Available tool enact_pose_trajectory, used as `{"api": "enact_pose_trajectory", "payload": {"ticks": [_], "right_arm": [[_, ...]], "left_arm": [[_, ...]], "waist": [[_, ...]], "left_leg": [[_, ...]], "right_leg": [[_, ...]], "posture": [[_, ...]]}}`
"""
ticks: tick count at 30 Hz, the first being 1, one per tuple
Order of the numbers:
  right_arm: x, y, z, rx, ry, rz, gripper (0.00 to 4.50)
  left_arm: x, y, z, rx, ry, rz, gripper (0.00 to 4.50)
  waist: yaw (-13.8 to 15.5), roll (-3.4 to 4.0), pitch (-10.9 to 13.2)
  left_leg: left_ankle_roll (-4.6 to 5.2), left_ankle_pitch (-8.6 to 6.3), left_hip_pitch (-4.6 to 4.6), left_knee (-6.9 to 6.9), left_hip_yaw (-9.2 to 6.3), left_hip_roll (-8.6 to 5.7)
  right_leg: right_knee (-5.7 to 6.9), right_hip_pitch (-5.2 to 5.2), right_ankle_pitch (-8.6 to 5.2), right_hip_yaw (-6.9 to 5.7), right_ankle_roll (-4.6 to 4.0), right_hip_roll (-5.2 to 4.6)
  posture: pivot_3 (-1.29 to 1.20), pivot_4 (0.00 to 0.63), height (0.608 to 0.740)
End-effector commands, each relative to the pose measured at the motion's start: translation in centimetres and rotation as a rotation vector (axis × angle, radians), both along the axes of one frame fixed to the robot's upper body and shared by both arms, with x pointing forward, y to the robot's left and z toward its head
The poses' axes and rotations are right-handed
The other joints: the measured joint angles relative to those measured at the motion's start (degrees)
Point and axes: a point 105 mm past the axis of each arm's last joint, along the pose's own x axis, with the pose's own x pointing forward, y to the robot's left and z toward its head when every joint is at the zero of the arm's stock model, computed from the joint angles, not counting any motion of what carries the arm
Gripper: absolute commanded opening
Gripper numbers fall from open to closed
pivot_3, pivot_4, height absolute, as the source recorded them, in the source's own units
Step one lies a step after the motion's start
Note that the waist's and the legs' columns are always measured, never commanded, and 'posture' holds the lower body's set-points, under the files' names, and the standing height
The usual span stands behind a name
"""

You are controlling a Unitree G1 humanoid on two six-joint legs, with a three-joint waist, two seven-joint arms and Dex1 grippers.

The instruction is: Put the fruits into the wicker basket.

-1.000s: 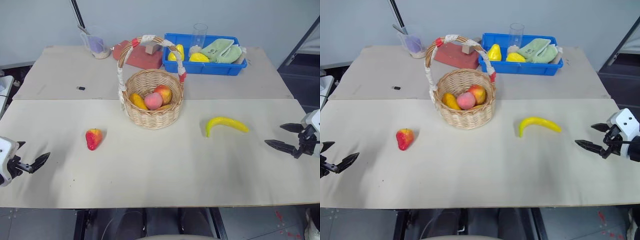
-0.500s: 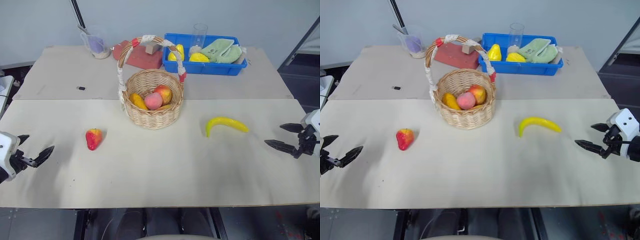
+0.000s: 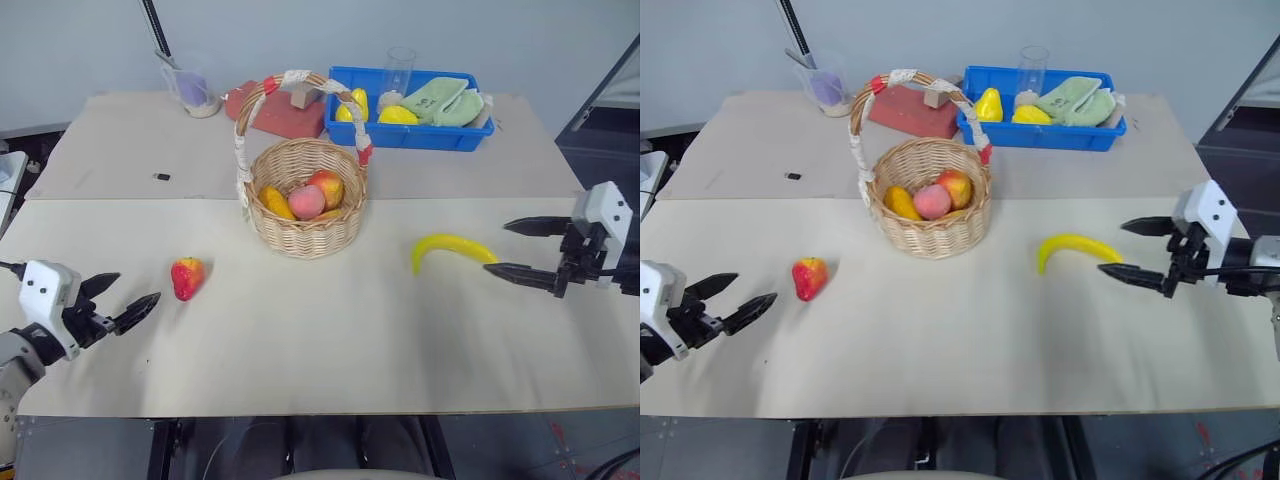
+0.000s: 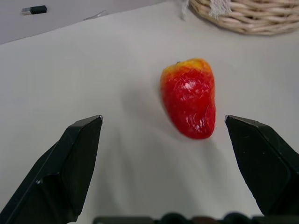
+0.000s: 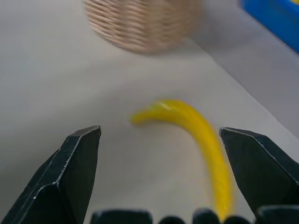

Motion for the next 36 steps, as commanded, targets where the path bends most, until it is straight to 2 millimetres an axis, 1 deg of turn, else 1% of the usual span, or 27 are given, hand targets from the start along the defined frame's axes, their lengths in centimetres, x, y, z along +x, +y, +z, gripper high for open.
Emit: {"api": "enact_pose_trajectory", "payload": {"ticks": [1,3,5,7,9,13,16,19,21,23,24,25,29,30,31,32,33,35,36], "right_arm": [[-1.5,3.3,1.9,-0.004,-0.024,0.161,4.47],[-2.0,4.9,2.5,-0.002,-0.035,0.228,4.47],[-2.4,6.0,2.9,-0.003,-0.042,0.276,4.47],[-3.2,8.0,3.8,0.011,-0.075,0.372,4.47],[-3.4,9.3,4.6,0.031,-0.098,0.421,4.47],[-3.3,10.3,5.2,0.058,-0.116,0.457,4.47],[-3.2,10.7,5.2,0.063,-0.125,0.472,4.47],[-2.9,11.0,5.4,0.082,-0.146,0.468,4.5],[-2.9,11.0,5.6,0.091,-0.151,0.464,4.5],[-2.8,10.8,5.5,0.089,-0.154,0.452,4.5],[-2.7,10.7,5.5,0.087,-0.155,0.445,4.5],[-2.7,10.6,5.5,0.086,-0.157,0.439,4.5],[-2.9,10.0,5.9,0.088,-0.169,0.405,4.5],[-2.9,9.8,6.0,0.089,-0.171,0.392,4.5],[-3.0,9.6,6.0,0.089,-0.173,0.384,4.5],[-3.0,9.4,6.1,0.092,-0.175,0.369,4.5],[-3.1,9.3,6.2,0.095,-0.176,0.359,4.5],[-3.0,9.3,6.4,0.112,-0.189,0.334,4.5],[-2.8,9.3,6.5,0.12,-0.198,0.322,4.5]], "left_arm": [[1.0,-1.3,-0.2,0.006,-0.014,-0.01,4.5],[1.6,-2.0,-0.9,0.006,-0.001,-0.015,4.5],[2.1,-2.6,-1.2,-0.014,0.0,-0.022,4.5],[3.1,-3.2,-1.4,-0.028,-0.013,-0.007,4.5],[3.7,-3.5,-1.6,-0.026,-0.013,-0.001,4.5],[4.2,-4.3,-2.4,-0.011,0.0,-0.016,4.5],[4.7,-4.1,-2.9,-0.01,0.0,0.012,4.5],[5.0,-3.8,-3.1,-0.008,-0.006,0.031,3.68],[5.1,-3.9,-3.1,-0.012,-0.011,0.031,2.78],[5.1,-4.4,-2.8,-0.031,-0.029,0.003,1.82],[5.1,-4.8,-2.5,-0.045,-0.04,-0.023,1.61],[5.0,-5.4,-2.2,-0.056,-0.05,-0.052,1.59],[3.9,-8.9,0.4,-0.046,-0.108,-0.241,1.59],[3.9,-10.2,1.9,-0.042,-0.146,-0.297,1.59],[3.9,-11.1,2.9,-0.041,-0.171,-0.333,1.59],[4.2,-12.8,5.0,-0.035,-0.234,-0.396,1.59],[4.3,-14.0,6.5,-0.03,-0.276,-0.436,1.59],[5.4,-16.0,9.6,-0.013,-0.385,-0.477,1.59],[6.0,-16.5,10.5,-0.003,-0.416,-0.473,1.59]], "waist": [[0.1,0.0,0.0],[0.1,0.0,0.0],[0.1,-0.01,0.0],[0.1,-0.01,0.0],[0.1,-0.01,0.0],[0.0,-0.02,0.0],[0.1,-0.02,0.0],[0.1,-0.02,0.0],[0.1,-0.02,0.0],[0.2,-0.02,0.0],[0.2,-0.02,0.0],[0.2,-0.02,0.0],[0.4,-0.02,0.0],[0.5,-0.02,0.0],[0.8,-0.02,0.0],[0.9,-0.02,0.0],[1.3,-0.03,0.0],[1.6,-0.05,0.0],[1.5,-0.05,0.0]], "left_leg": [[0.0,0.0,-0.04,0.04,-0.01,-0.01],[0.0,0.0,-0.06,0.06,-0.01,-0.03],[0.0,0.0,-0.1,0.06,-0.01,-0.04],[0.0,0.0,-0.1,0.06,-0.03,-0.03],[0.0,0.0,-0.12,0.09,-0.03,-0.03],[0.0,0.0,-0.15,0.1,-0.06,-0.05],[0.01,-0.01,-0.2,0.12,-0.06,-0.06],[0.01,0.0,-0.22,0.16,-0.06,-0.06],[0.01,0.0,-0.21,0.16,-0.06,-0.05],[0.01,0.0,-0.21,0.16,-0.08,-0.05],[0.01,0.0,-0.22,0.16,-0.08,-0.06],[0.01,0.0,-0.22,0.16,-0.08,-0.06],[0.0,0.0,-0.28,0.16,-0.09,-0.05],[0.0,0.0,-0.28,0.16,-0.09,-0.05],[0.0,0.0,-0.28,0.16,-0.09,-0.06],[0.0,0.0,-0.29,0.17,-0.1,-0.06],[0.0,0.0,-0.27,0.18,-0.1,-0.06],[-0.03,0.02,-0.35,0.29,-0.24,-0.09],[-0.02,0.02,-0.35,0.32,-0.24,-0.12]], "right_leg": [[-0.01,-0.01,0.0,0.0,0.0,0.0],[-0.01,-0.02,0.0,0.0,0.01,-0.01],[-0.01,-0.06,0.01,-0.01,0.01,-0.01],[0.0,-0.07,0.01,-0.02,0.01,-0.01],[0.0,-0.1,0.01,-0.02,0.01,0.01],[0.0,-0.1,0.01,-0.06,0.01,0.0],[0.01,-0.11,0.01,-0.07,0.02,-0.02],[0.0,-0.12,0.01,-0.1,0.02,-0.01],[0.0,-0.13,0.01,-0.1,0.02,-0.01],[0.0,-0.13,0.01,-0.1,0.02,-0.02],[0.01,-0.12,0.01,-0.11,0.02,-0.03],[0.01,-0.13,0.01,-0.11,0.02,-0.03],[0.02,-0.13,0.01,-0.11,0.02,-0.03],[0.01,-0.13,0.02,-0.12,0.02,-0.04],[0.01,-0.13,0.02,-0.11,0.02,-0.05],[0.0,-0.13,0.02,-0.12,0.02,-0.05],[-0.01,-0.12,0.02,-0.12,0.02,-0.04],[0.0,-0.07,0.02,-0.24,0.03,-0.01],[-0.01,-0.07,0.03,-0.24,0.04,0.0]], "posture": [[0.0,0.15,0.74],[0.0,0.15,0.74],[0.0,0.15,0.74],[0.0,0.15,0.74],[0.0,0.15,0.74],[0.0,0.15,0.74],[0.0,0.15,0.74],[0.0,0.15,0.74],[0.0,0.15,0.74],[0.0,0.15,0.74],[0.0,0.15,0.74],[0.0,0.15,0.74],[0.0,0.15,0.74],[0.0,0.15,0.74],[0.0,0.15,0.74],[0.0,0.15,0.74],[0.0,0.15,0.74],[0.0,0.15,0.74],[0.0,0.15,0.74]]}}
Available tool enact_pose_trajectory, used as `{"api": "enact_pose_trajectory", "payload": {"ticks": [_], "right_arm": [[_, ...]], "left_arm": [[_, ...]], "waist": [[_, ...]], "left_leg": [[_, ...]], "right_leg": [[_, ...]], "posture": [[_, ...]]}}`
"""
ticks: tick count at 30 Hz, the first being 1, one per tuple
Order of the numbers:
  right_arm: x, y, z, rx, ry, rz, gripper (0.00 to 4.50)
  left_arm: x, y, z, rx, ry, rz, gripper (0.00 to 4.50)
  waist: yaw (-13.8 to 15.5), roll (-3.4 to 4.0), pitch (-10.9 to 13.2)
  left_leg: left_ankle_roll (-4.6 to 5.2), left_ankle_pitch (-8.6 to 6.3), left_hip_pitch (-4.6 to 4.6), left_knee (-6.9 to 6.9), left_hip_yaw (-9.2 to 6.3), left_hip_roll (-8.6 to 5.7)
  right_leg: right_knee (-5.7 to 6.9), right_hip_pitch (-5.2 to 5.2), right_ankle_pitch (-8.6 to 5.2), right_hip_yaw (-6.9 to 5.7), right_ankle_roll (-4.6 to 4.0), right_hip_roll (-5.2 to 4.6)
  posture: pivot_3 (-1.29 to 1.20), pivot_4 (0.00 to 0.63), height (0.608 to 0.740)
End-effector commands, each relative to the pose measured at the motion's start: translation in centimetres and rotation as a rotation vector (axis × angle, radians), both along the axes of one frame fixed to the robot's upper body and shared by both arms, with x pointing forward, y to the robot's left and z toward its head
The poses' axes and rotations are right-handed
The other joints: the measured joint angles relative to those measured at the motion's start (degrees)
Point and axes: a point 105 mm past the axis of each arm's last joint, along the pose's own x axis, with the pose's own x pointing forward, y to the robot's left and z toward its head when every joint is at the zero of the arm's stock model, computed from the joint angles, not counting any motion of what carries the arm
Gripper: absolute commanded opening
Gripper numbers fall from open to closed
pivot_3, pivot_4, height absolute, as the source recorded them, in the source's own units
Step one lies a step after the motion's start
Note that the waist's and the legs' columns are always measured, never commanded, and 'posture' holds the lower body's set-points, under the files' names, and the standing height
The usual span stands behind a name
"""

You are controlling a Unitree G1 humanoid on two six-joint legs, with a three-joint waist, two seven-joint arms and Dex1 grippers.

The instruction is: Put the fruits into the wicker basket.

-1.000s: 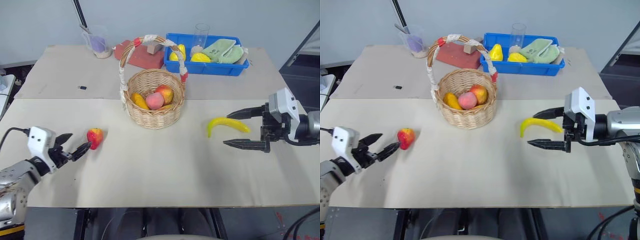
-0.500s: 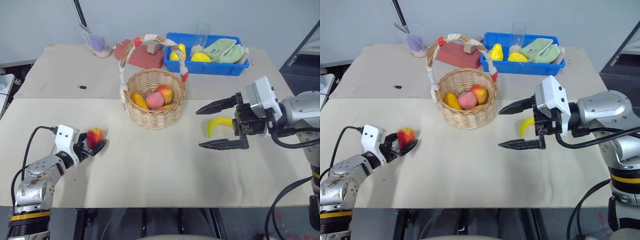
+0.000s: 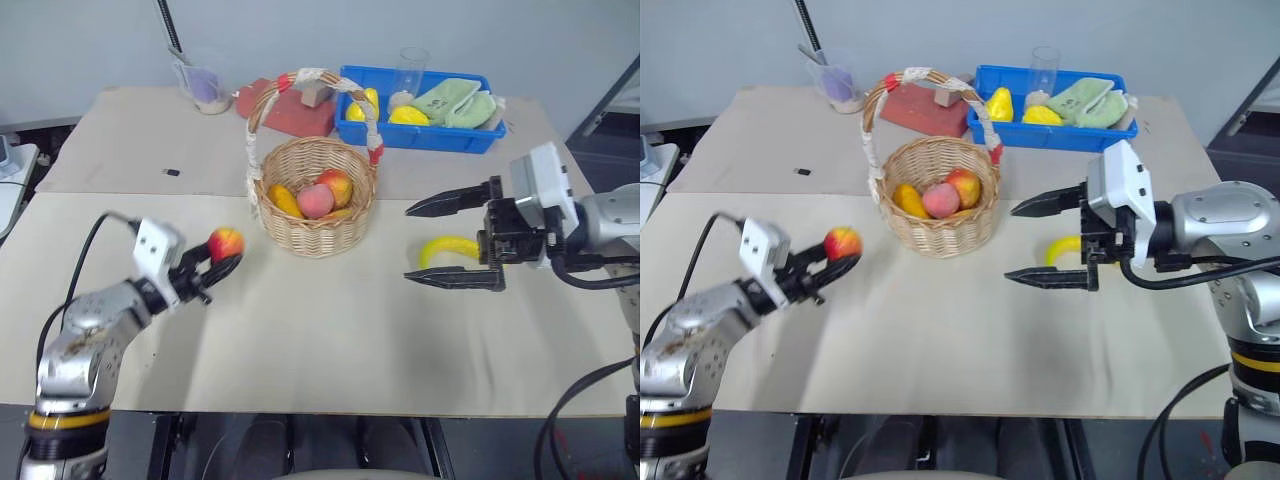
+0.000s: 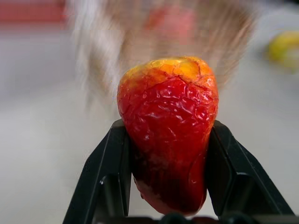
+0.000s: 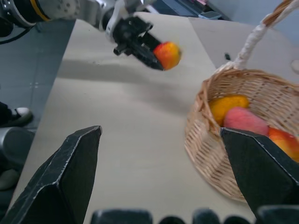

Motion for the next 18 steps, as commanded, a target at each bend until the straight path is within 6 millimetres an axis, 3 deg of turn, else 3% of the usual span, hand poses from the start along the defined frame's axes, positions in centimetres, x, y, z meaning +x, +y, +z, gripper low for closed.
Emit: {"api": "enact_pose_trajectory", "payload": {"ticks": [1,6,12,18], "right_arm": [[-0.2,-0.1,1.5,0.042,-0.064,-0.033,4.5],[0.5,-0.1,1.8,0.082,-0.085,-0.09,4.5],[1.0,-0.8,2.0,0.107,-0.115,-0.166,4.5],[3.4,-4.1,0.3,0.013,-0.138,-0.345,4.5]], "left_arm": [[1.0,-2.2,3.5,0.009,-0.131,-0.026,1.59],[3.6,-3.6,3.2,0.08,-0.175,-0.025,1.59],[4.9,-4.7,3.1,0.076,-0.222,-0.044,4.45],[4.1,-5.3,3.1,0.062,-0.212,-0.114,4.49]], "waist": [[-0.1,0.0,0.0],[-1.0,0.05,-0.1],[-0.9,0.04,0.0],[-0.3,0.04,0.0]], "left_leg": [[0.01,-0.01,0.04,0.0,0.03,-0.04],[0.07,-0.01,0.14,-0.01,0.09,-0.12],[0.06,0.0,0.0,0.09,0.07,-0.11],[0.09,-0.01,-0.04,0.19,0.08,-0.15]], "right_leg": [[0.03,0.04,0.01,0.05,0.01,-0.01],[0.41,-0.03,0.01,0.17,0.02,0.09],[0.39,-0.11,0.01,0.13,0.02,0.1],[0.37,-0.06,0.01,0.12,0.03,0.07]], "posture": [[0.0,0.15,0.74],[0.0,0.15,0.74],[0.0,0.15,0.74],[0.0,0.15,0.74]]}}
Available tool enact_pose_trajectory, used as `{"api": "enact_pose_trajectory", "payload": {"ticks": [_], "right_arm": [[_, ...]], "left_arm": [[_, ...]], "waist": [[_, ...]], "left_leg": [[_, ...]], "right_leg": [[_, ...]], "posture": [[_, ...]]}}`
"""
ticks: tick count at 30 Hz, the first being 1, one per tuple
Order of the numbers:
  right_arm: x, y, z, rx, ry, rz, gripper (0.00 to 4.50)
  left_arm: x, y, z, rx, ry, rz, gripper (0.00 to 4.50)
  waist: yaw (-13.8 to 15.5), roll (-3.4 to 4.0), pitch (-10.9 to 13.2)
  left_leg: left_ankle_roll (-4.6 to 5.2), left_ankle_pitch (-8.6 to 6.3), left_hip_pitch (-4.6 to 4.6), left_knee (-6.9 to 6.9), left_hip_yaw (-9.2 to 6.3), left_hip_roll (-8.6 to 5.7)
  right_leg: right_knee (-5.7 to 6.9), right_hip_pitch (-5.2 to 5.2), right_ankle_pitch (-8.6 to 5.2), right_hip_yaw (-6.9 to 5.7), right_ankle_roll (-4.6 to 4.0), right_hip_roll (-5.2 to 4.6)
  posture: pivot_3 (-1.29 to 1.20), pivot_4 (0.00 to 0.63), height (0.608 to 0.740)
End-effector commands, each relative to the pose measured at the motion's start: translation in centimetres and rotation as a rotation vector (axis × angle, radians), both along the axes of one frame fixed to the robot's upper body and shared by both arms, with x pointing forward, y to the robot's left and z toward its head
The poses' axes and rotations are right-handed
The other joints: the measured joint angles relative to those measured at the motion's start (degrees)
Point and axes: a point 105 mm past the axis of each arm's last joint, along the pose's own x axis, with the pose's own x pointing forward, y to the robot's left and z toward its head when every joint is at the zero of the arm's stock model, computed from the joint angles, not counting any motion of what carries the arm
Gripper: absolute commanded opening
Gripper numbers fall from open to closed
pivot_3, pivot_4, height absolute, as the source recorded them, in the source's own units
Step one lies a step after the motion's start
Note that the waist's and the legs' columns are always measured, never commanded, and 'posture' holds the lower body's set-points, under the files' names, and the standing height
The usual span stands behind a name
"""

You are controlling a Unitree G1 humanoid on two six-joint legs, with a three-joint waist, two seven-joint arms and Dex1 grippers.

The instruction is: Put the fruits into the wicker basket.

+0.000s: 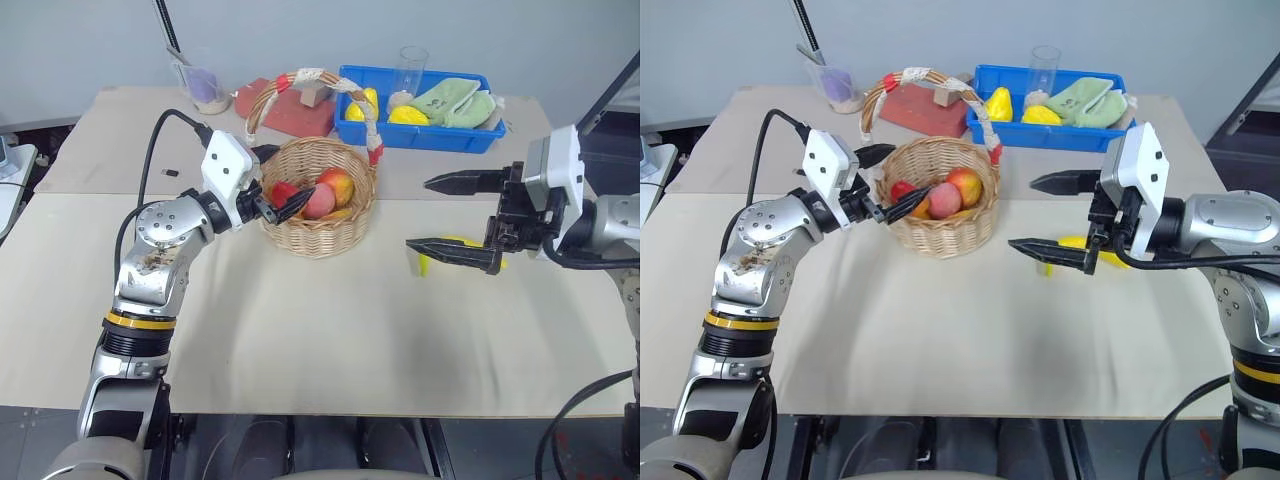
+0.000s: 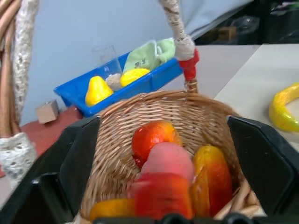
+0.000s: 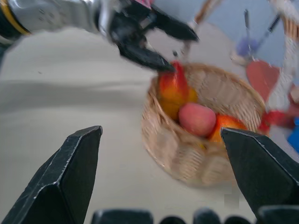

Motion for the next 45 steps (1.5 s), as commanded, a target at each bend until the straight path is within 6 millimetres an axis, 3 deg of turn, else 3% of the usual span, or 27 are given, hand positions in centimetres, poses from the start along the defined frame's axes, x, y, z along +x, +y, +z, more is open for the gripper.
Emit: {"api": "enact_pose_trajectory", "payload": {"ticks": [1,5,7,13,18,21,27,30,32,38,42,45], "right_arm": [[1.6,-2.6,0.2,-0.082,-0.073,-0.13,4.5],[4.5,-7.1,-3.5,-0.286,0.017,-0.278,4.5],[5.2,-8.3,-5.0,-0.326,0.094,-0.288,4.5],[7.6,-10.6,-8.5,-0.401,0.222,-0.334,4.5],[9.7,-11.1,-10.2,-0.413,0.268,-0.383,4.5],[10.5,-11.5,-10.4,-0.38,0.291,-0.423,3.67],[10.3,-11.5,-10.5,-0.357,0.326,-0.406,1.59],[9.9,-10.1,-9.6,-0.343,0.285,-0.337,0.55],[9.5,-8.9,-8.7,-0.32,0.257,-0.297,0.18],[6.3,-5.0,-4.9,-0.237,0.17,-0.178,0.18],[4.1,0.2,-2.0,-0.089,0.133,-0.058,0.18],[4.3,5.4,0.7,0.071,0.064,0.005,0.18]], "left_arm": [[-1.3,-0.5,1.2,0.011,-0.037,-0.076,4.49],[-4.5,-1.1,0.5,0.096,0.041,-0.268,4.49],[-6.1,-1.2,0.2,0.142,0.072,-0.346,4.49],[-9.0,-1.4,0.0,0.229,0.123,-0.483,4.49],[-9.3,-1.2,-0.4,0.256,0.123,-0.479,4.49],[-9.0,-1.2,-0.3,0.245,0.117,-0.449,4.5],[-8.9,-0.8,-0.4,0.237,0.123,-0.412,4.5],[-8.6,0.3,0.0,0.21,0.122,-0.353,4.5],[-8.4,1.0,0.2,0.194,0.125,-0.317,4.5],[-8.8,3.8,0.7,0.157,0.129,-0.196,4.5],[-9.3,5.3,0.9,0.129,0.14,-0.138,4.5],[-9.6,6.4,1.4,0.104,0.14,-0.096,4.5]], "waist": [[-0.1,0.0,0.0],[-0.4,0.01,0.0],[-0.7,0.01,0.0],[-1.5,0.02,0.0],[-1.6,0.03,0.0],[-1.5,0.03,0.0],[-1.5,0.03,0.0],[-1.5,0.04,0.0],[-1.6,0.04,0.0],[-1.4,0.06,0.0],[-1.4,0.05,0.0],[-1.8,0.05,0.0]], "left_leg": [[0.0,0.0,0.01,0.01,0.01,0.0],[0.0,0.0,0.05,0.01,0.04,0.05],[0.0,0.0,0.07,-0.01,0.08,0.06],[-0.01,0.01,0.08,0.0,0.1,0.08],[-0.02,0.01,0.1,-0.05,0.12,0.1],[-0.04,0.02,0.07,-0.05,0.13,0.08],[-0.05,0.03,0.06,-0.04,0.14,0.08],[-0.05,0.03,0.07,-0.05,0.13,0.11],[-0.04,0.02,0.06,-0.06,0.12,0.14],[-0.02,0.0,0.08,-0.06,0.08,0.17],[-0.01,-0.01,0.05,-0.06,0.07,0.19],[-0.02,-0.01,0.14,-0.06,0.06,0.2]], "right_leg": [[0.01,0.01,0.0,0.0,0.0,0.0],[0.02,0.0,0.0,0.0,0.0,0.05],[0.01,-0.02,0.0,0.02,0.0,0.07],[-0.06,0.0,-0.01,0.04,0.0,0.08],[-0.4,0.01,0.0,0.06,0.0,0.11],[-0.39,0.01,0.0,0.05,0.0,0.06],[-0.36,0.03,0.0,0.04,0.0,0.03],[-0.33,0.02,0.0,0.04,0.0,0.07],[-0.23,0.01,0.0,0.04,0.0,0.08],[0.09,-0.08,0.0,0.04,0.0,0.06],[0.06,-0.06,0.0,0.03,0.0,0.02],[0.09,-0.03,0.0,0.0,-0.01,0.09]], "posture": [[0.0,0.15,0.74],[0.0,0.15,0.74],[0.0,0.15,0.74],[0.0,0.15,0.74],[0.0,0.15,0.74],[0.0,0.15,0.74],[0.0,0.15,0.74],[0.0,0.15,0.74],[0.0,0.15,0.74],[0.0,0.15,0.74],[0.0,0.15,0.74],[0.0,0.15,0.74]]}}
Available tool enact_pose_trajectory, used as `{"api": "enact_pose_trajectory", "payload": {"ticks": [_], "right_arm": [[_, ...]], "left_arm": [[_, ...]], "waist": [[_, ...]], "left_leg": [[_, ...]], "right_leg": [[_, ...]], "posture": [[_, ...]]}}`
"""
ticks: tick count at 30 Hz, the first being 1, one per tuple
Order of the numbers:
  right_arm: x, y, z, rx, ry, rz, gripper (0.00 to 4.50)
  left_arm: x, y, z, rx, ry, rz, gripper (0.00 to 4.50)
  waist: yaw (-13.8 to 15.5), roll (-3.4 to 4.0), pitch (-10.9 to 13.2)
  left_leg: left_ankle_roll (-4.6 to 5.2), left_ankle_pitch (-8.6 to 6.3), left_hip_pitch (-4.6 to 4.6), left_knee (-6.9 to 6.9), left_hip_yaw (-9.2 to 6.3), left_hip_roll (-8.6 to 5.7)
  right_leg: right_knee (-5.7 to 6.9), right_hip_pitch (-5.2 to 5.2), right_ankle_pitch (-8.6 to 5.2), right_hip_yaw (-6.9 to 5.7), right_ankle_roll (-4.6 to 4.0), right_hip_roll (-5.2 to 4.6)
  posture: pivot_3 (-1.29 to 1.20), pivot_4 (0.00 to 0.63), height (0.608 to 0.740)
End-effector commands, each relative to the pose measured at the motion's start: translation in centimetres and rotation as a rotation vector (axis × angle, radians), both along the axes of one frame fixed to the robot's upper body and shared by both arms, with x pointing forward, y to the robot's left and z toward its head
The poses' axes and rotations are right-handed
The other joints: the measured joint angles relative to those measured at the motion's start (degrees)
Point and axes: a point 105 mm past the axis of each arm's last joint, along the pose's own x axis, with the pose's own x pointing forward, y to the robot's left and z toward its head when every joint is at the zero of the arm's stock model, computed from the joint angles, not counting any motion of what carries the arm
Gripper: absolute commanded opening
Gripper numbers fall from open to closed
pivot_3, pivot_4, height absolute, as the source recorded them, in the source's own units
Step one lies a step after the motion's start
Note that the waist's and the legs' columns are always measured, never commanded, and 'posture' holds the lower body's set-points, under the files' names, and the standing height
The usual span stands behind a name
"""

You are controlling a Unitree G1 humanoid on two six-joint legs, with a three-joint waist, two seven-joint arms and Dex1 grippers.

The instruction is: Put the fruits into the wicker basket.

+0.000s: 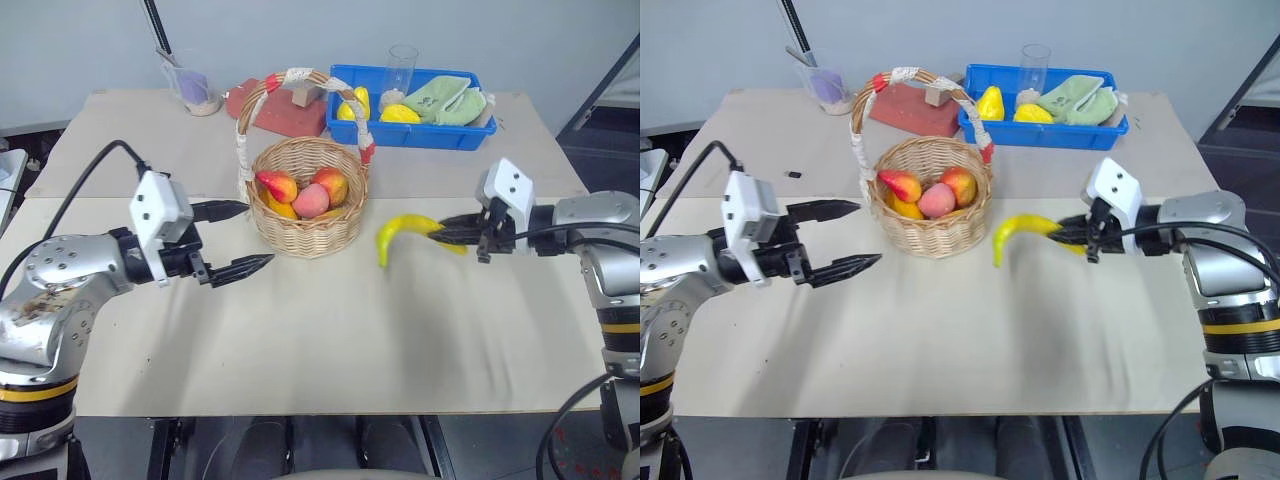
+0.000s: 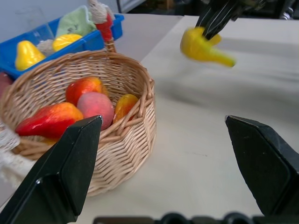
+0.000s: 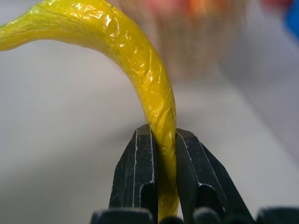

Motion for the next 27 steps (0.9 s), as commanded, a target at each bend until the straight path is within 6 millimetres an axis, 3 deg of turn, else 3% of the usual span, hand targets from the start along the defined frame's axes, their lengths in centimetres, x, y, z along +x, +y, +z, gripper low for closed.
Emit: {"api": "enact_pose_trajectory", "payload": {"ticks": [1,3,8,17,19,24,27], "right_arm": [[-0.1,4.5,3.5,0.146,-0.089,0.039,0.18],[0.2,5.8,3.9,0.177,-0.094,0.039,0.18],[3.7,9.8,3.5,0.242,-0.109,-0.029,0.18],[7.8,10.4,2.9,0.219,-0.162,-0.176,0.18],[8.1,10.3,3.0,0.221,-0.168,-0.188,1.21],[7.5,10.8,3.4,0.243,-0.168,-0.152,2.94],[5.6,11.1,3.8,0.259,-0.165,-0.07,3.92]], "left_arm": [[-0.7,0.6,2.0,-0.029,-0.059,0.023,4.5],[-0.7,0.6,2.4,-0.05,-0.065,0.027,4.5],[-1.1,1.0,3.7,-0.113,-0.063,0.043,4.5],[-1.4,1.7,4.8,-0.157,-0.077,0.082,4.5],[-1.3,1.8,4.8,-0.154,-0.078,0.087,4.5],[-1.1,1.6,4.6,-0.152,-0.074,0.088,4.5],[-1.0,1.5,4.2,-0.134,-0.065,0.085,4.5]], "waist": [[-0.2,0.0,0.0],[0.0,0.0,0.0],[0.3,-0.02,0.0],[-0.2,-0.01,0.0],[-0.2,-0.02,0.0],[-0.7,-0.02,0.0],[-0.9,-0.02,0.0]], "left_leg": [[0.0,0.0,-0.01,-0.02,0.0,-0.01],[-0.02,0.01,0.02,-0.06,-0.02,-0.02],[-0.06,0.03,-0.07,-0.06,-0.08,-0.16],[-0.27,0.15,-0.06,-0.19,-0.09,-0.15],[-0.4,0.23,-0.05,-0.28,-0.1,-0.15],[-0.43,0.24,-0.12,-0.32,-0.09,-0.14],[-0.44,0.25,-0.18,-0.33,-0.09,-0.13]], "right_leg": [[0.0,-0.04,0.0,0.0,0.0,0.0],[0.15,-0.1,0.0,-0.03,-0.02,0.0],[0.25,-0.15,0.01,-0.21,-0.02,-0.16],[0.28,-0.25,0.01,-0.26,-0.03,-0.13],[0.29,-0.28,0.02,-0.25,-0.04,-0.12],[0.39,-0.44,0.03,-0.24,-0.06,-0.11],[0.41,-0.52,0.03,-0.24,-0.06,-0.11]], "posture": [[0.0,0.15,0.74],[0.0,0.15,0.74],[0.0,0.15,0.74],[0.0,0.15,0.74],[0.0,0.15,0.74],[0.0,0.15,0.74],[0.0,0.15,0.74]]}}
